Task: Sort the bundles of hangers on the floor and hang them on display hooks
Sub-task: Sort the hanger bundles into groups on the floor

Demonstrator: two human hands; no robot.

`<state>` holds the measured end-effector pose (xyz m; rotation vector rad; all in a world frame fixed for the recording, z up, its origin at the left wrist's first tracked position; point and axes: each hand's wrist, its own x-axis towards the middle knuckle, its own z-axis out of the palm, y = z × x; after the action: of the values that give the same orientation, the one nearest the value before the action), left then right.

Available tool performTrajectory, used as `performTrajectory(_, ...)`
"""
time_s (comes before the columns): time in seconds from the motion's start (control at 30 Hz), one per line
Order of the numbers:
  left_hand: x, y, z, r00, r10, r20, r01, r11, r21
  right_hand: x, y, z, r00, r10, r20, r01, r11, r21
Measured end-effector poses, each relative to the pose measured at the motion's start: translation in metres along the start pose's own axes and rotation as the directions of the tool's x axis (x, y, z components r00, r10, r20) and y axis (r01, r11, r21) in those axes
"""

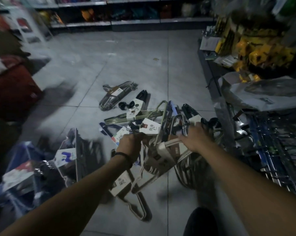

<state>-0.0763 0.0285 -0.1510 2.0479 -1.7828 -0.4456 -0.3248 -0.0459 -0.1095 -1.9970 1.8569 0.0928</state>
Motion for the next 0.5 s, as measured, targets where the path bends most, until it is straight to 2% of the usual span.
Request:
performTrajectory(0.07,-0.015,-0.016,-0.024,0.990,-0.134,-0.038,0.127,0.980,-0.154,-0.009,-0.020,-0.001,0.961,-0.014,-0.276,0.001,0.999,-0.048)
performTrajectory(0.1,-0.020,-0.020,-0.031,0.980,-0.188,-0.059,0.174,0.965,-0.198,-0.011,-0.029,0.001,0.941,0.004,-0.337,0.003,1.000,0.020)
performTrajectory(0.13,-0.030,-0.029,-0.042,0.971,-0.228,-0.077,0.210,0.960,-0.188,-0.016,-0.044,0.005,0.943,0.023,-0.332,0.019,0.992,0.125)
performTrajectory(0.2,-0.045,-0.049,-0.055,0.929,-0.347,-0.133,0.303,0.914,-0.268,-0.028,-0.072,0.015,0.977,0.023,-0.210,0.057,0.929,0.366)
performTrajectory(0.27,-0.060,-0.068,-0.066,0.873,-0.474,-0.118,0.392,0.823,-0.411,-0.043,-0.099,0.024,0.997,-0.058,-0.046,0.073,0.858,0.509)
performTrajectory(0.33,-0.077,-0.080,-0.075,0.835,-0.545,-0.076,0.433,0.737,-0.518,-0.051,-0.122,0.038,0.977,-0.147,0.152,0.060,0.880,0.471)
performTrajectory(0.4,-0.089,-0.090,-0.082,0.786,-0.619,0.005,0.480,0.605,-0.635,-0.055,-0.143,0.050,0.932,-0.189,0.309,0.048,0.911,0.410)
performTrajectory(0.5,-0.099,-0.116,-0.082,0.682,-0.718,0.137,0.544,0.373,-0.751,-0.057,-0.167,0.075,0.931,-0.215,0.295,0.082,0.911,0.404)
